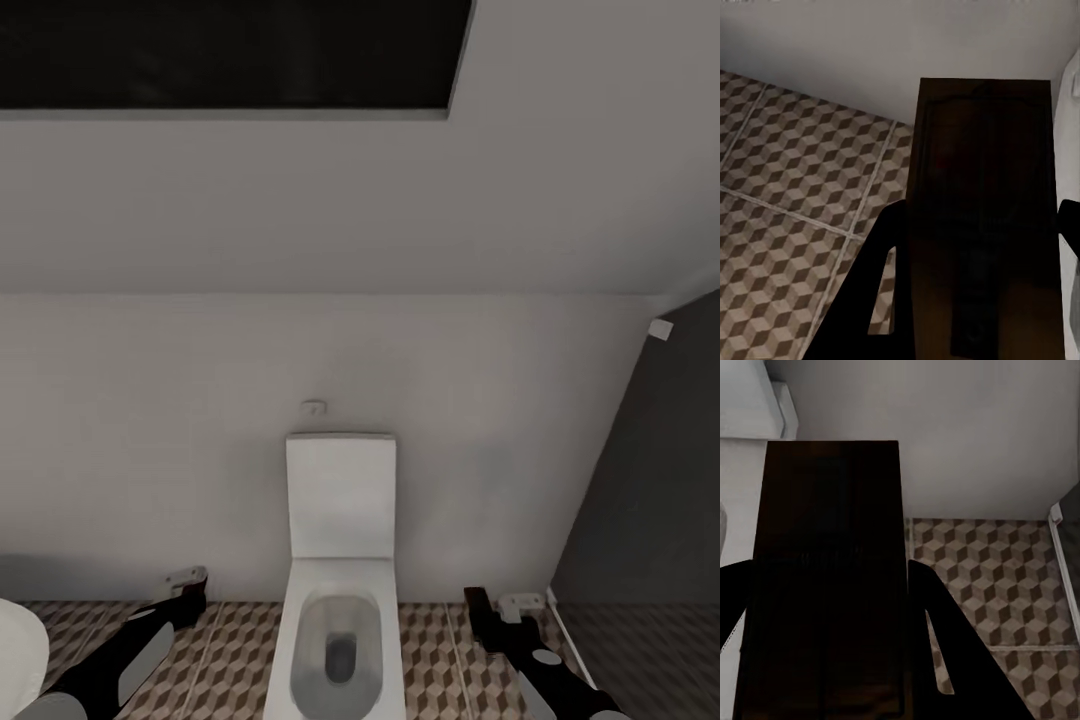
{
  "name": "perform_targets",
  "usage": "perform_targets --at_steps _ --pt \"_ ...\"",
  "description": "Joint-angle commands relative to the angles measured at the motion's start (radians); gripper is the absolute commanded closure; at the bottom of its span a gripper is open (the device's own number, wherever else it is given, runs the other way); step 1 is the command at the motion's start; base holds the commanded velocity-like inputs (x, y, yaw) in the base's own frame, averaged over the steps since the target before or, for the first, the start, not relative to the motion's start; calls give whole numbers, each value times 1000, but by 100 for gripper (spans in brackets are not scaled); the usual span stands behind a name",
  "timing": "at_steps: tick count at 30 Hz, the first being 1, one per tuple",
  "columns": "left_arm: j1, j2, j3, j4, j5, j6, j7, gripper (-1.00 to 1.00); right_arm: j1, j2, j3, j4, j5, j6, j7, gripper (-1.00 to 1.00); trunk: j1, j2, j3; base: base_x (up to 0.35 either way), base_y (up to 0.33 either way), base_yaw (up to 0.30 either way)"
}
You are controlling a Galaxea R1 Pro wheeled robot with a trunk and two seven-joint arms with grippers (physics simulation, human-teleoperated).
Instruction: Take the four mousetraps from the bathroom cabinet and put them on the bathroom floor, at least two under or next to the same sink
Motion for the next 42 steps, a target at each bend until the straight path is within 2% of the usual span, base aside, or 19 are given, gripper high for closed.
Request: perform_targets --at_steps 1,12,18,42 --pt "-1 1 -9 -3 7 3 9 100 -1 -1 8 1 -11 -8 2 100 1 -1 -2 201 -55 0" --pt "-1 -2 -11 -3 11 3 -4 100 -1 -1 8 2 -12 -14 0 100 1 -1 -2 44 -13 0" --pt "-1 4 0 -3 9 2 -3 100 -1 -1 8 2 -11 -14 -1 100 1 -1 -2 0 0 0" --pt "-1 0 -5 -2 8 -2 13 100 -1 -1 9 3 -9 -15 -5 100 93 -169 -77 0 0 0"
